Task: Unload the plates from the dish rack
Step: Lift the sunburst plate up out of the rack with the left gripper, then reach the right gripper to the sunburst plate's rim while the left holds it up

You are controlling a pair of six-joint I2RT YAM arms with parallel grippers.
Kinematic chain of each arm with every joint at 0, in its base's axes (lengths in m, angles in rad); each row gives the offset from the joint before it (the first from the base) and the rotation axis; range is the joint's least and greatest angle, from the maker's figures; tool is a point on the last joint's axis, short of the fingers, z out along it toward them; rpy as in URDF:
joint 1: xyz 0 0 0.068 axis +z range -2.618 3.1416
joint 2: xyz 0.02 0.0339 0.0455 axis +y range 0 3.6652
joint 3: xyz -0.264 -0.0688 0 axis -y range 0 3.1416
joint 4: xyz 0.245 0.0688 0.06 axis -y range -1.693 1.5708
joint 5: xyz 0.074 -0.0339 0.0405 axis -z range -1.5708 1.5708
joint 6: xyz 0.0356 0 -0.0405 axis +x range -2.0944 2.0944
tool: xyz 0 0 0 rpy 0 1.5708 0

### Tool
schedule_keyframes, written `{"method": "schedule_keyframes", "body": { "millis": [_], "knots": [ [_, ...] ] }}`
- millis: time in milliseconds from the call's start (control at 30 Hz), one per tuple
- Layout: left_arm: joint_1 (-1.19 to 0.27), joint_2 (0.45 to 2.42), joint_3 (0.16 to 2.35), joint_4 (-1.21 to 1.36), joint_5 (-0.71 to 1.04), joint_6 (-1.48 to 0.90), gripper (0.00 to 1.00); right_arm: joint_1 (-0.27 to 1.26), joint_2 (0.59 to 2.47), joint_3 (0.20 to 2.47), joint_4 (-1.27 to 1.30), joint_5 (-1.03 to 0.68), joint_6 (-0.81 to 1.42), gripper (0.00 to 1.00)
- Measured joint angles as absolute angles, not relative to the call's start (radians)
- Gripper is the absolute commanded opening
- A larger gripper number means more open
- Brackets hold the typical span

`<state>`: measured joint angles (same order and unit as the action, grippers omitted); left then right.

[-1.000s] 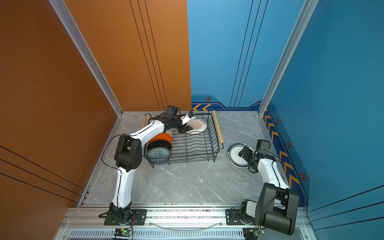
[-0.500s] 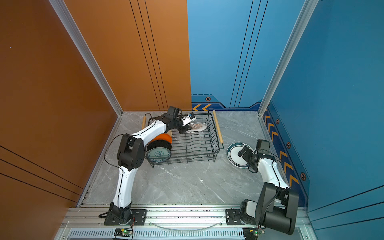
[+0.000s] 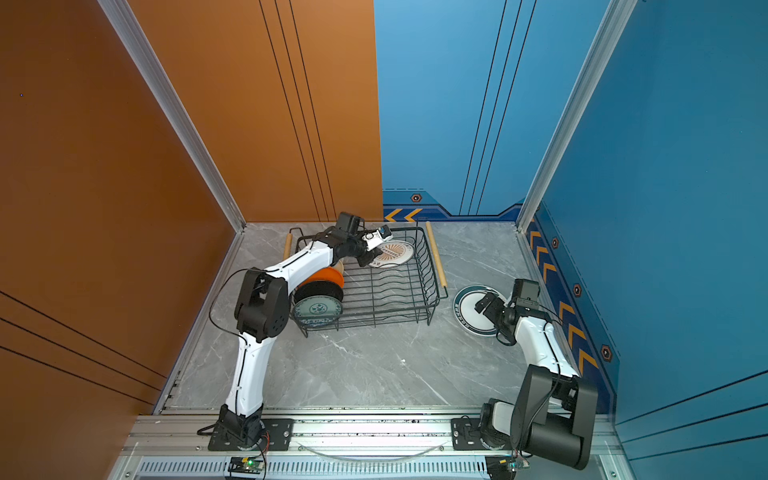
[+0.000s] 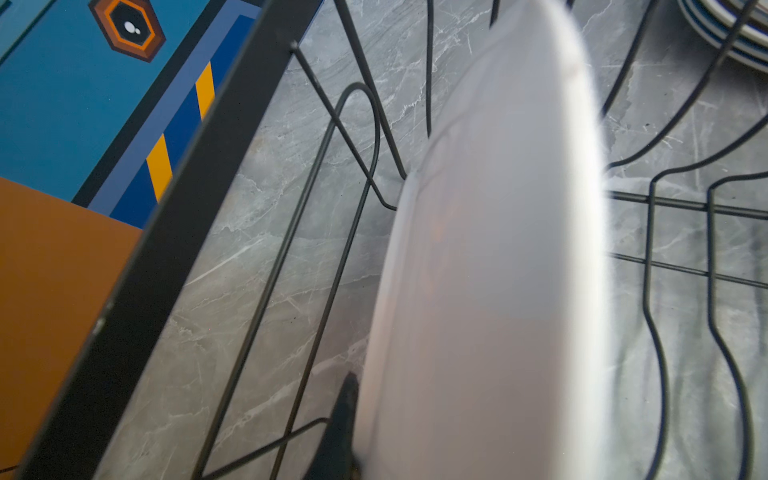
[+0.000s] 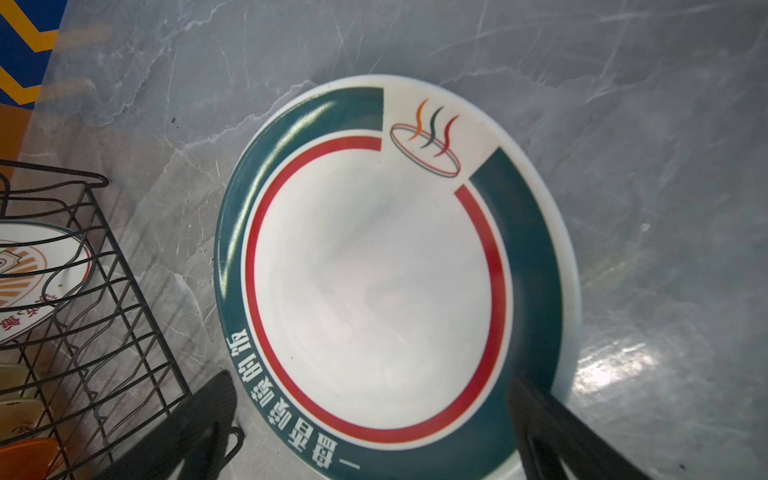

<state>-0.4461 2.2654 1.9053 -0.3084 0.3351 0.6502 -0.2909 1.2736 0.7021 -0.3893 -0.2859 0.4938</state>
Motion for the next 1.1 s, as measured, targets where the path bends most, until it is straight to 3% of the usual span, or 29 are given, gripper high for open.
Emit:
{"method": "schedule_keyframes", "body": {
  "millis": [100,633,1100],
  "knots": [
    [-0.447,2.252,1.894,-0.307,0.32,0.648,0.0,-0.29,1.274,0.702,-0.389,-0.288,0.494,1.0],
    [-0.462,2.082,1.758,-0.299,0.241,0.573,0.0,-0.29,1.191,0.702,-0.403,-0.286,0.494,1.0],
    [-0.515,1.72,1.576,-0.232,0.197,-0.038,0.0,-0.29,0.985,0.866,-0.509,-0.293,0.488,1.0]
  ]
}}
